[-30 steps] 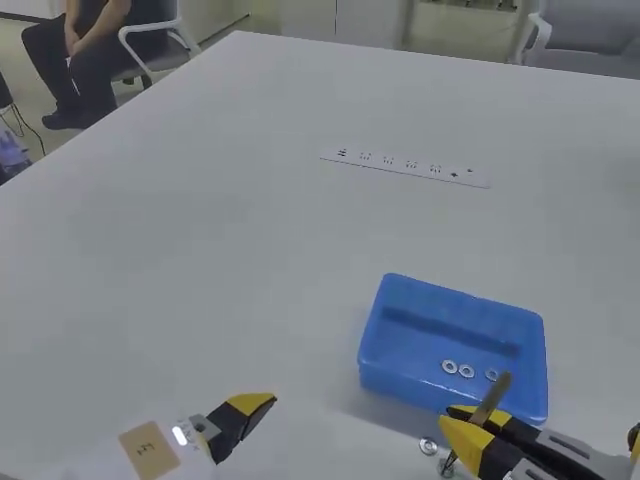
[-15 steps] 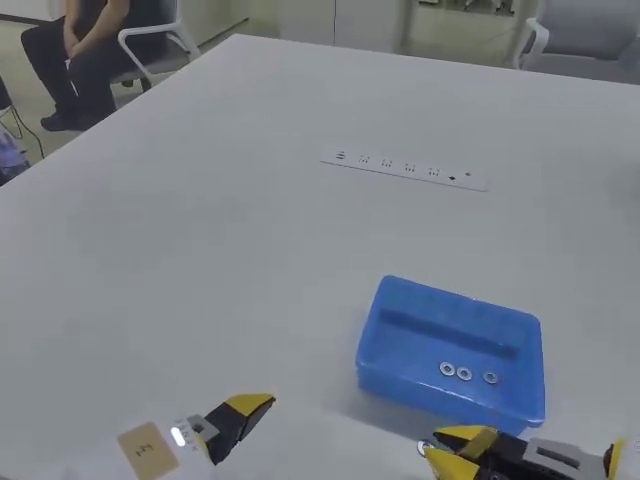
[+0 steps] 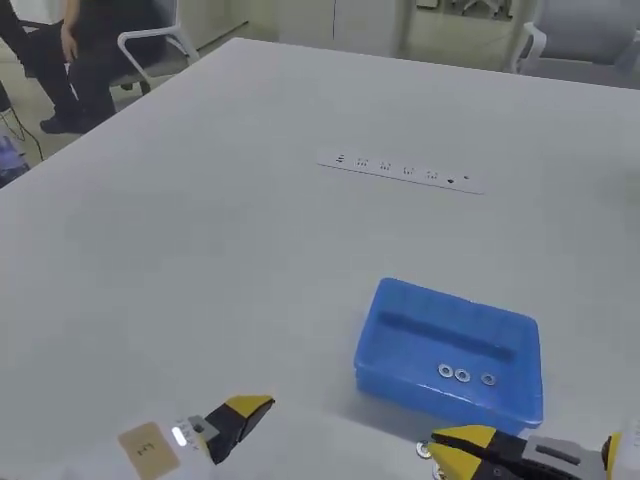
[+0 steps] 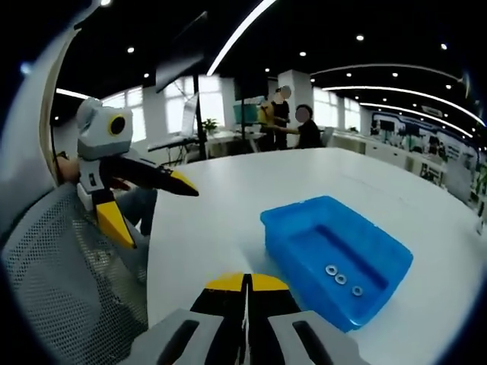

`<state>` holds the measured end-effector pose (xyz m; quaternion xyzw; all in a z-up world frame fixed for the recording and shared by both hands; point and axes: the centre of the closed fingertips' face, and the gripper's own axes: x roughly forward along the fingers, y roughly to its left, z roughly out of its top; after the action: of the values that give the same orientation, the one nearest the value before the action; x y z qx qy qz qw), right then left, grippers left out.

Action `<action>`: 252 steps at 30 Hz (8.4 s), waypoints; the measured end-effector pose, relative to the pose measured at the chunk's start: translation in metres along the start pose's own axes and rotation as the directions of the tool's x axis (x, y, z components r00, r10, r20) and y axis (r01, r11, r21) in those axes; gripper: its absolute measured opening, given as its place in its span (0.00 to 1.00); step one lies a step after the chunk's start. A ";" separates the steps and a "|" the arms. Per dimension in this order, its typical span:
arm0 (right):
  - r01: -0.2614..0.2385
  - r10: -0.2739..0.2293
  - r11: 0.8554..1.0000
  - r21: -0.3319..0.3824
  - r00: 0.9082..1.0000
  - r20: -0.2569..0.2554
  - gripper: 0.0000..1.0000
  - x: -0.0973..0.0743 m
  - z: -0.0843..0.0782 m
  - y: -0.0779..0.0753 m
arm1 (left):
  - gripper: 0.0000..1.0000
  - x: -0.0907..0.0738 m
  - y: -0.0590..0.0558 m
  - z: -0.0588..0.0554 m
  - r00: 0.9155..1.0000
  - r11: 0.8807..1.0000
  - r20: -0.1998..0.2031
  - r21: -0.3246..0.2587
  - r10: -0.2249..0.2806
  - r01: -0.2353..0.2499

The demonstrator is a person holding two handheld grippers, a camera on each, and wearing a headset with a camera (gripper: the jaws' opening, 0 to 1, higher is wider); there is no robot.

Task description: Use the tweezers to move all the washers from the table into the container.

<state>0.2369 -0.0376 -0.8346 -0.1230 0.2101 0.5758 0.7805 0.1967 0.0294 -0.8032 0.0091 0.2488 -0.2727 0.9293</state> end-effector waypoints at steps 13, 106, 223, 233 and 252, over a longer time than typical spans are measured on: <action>0.111 -0.112 0.990 0.092 0.994 0.004 0.00 -0.059 0.000 -0.030 | 0.78 0.000 -0.001 0.001 1.000 1.000 0.007 0.001 -0.008 0.008; -0.171 0.165 0.981 -0.089 0.983 -0.078 0.07 -0.061 0.022 0.005 | 0.00 0.077 -0.084 0.034 0.748 0.642 -0.457 0.397 -0.482 0.656; -0.189 0.170 0.977 -0.101 0.971 -0.170 0.06 -0.032 -0.017 0.049 | 0.00 0.041 -0.120 0.037 0.664 0.541 -0.484 0.387 -0.570 0.747; -0.189 0.175 0.979 -0.072 0.970 -0.169 0.03 -0.036 -0.021 0.044 | 0.00 0.044 -0.111 0.037 0.727 0.659 -0.405 0.320 -0.554 0.680; -0.156 0.151 0.988 -0.013 0.974 -0.168 0.03 -0.028 -0.016 0.042 | 0.74 -0.003 -0.008 0.036 0.994 0.991 -0.014 0.086 -0.106 0.107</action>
<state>0.1868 -0.0557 -0.8333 -0.1644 0.2757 0.6248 0.7118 0.2070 0.0191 -0.7695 0.0375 0.2414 -0.3325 0.9109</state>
